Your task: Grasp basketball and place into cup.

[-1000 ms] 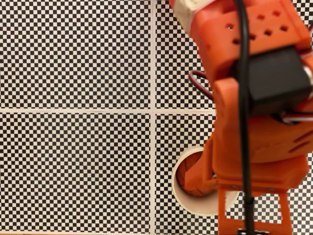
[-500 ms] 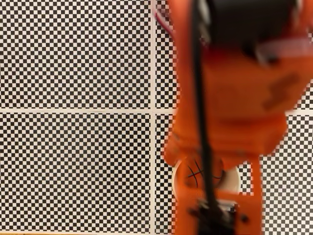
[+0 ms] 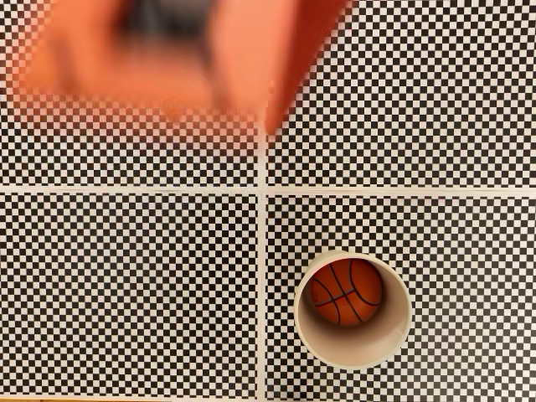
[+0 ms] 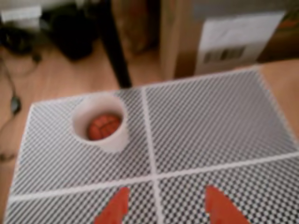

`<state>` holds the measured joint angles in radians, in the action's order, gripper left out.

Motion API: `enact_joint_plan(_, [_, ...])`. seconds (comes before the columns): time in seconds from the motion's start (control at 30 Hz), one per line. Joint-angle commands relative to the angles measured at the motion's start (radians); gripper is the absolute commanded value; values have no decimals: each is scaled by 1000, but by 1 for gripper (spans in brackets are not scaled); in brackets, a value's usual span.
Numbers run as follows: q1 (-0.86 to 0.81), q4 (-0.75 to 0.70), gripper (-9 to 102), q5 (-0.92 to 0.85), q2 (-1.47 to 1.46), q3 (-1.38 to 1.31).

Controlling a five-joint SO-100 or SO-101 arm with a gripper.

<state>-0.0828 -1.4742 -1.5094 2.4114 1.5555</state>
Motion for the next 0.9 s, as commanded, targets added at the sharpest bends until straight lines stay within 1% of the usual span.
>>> enact_joint_plan(0.0, [-14,98,15,-15,164,287])
enact_joint_plan(0.17, [-8,212,16,-57,430,584])
enact_joint_plan(0.27, [-3,245,17,-58,566,719])
enact_joint_plan(0.57, [-8,313,16,-55,830,962])
enact_joint_plan(0.8, [-14,360,7,-49,877,1058])
enact_joint_plan(0.87, [-21,364,2,-66,877,1063])
